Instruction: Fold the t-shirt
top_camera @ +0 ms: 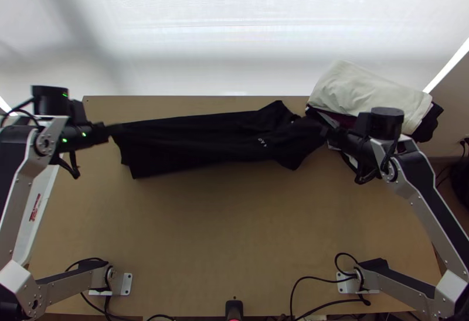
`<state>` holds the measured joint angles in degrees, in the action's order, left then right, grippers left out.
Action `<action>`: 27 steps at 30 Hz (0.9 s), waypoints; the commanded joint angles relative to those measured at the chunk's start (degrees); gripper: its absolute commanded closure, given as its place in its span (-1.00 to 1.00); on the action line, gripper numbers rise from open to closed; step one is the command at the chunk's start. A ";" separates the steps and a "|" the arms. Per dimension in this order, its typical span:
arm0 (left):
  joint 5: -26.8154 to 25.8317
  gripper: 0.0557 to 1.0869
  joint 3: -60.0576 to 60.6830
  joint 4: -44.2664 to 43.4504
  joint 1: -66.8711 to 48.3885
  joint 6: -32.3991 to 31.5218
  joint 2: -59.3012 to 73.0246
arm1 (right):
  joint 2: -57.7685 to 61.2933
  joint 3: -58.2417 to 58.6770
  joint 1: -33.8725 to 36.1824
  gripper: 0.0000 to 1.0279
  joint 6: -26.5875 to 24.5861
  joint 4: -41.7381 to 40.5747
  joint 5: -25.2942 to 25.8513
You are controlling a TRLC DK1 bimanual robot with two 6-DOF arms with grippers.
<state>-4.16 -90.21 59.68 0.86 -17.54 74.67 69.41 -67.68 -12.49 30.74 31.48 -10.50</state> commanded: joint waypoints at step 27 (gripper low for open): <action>-23.08 0.92 -26.33 -18.20 21.99 -26.58 1.61 | 12.77 -49.83 2.82 0.95 2.83 -0.81 0.48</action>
<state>-27.03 -113.36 43.55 21.63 -42.74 76.49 84.82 -115.46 -10.83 35.77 32.64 -11.38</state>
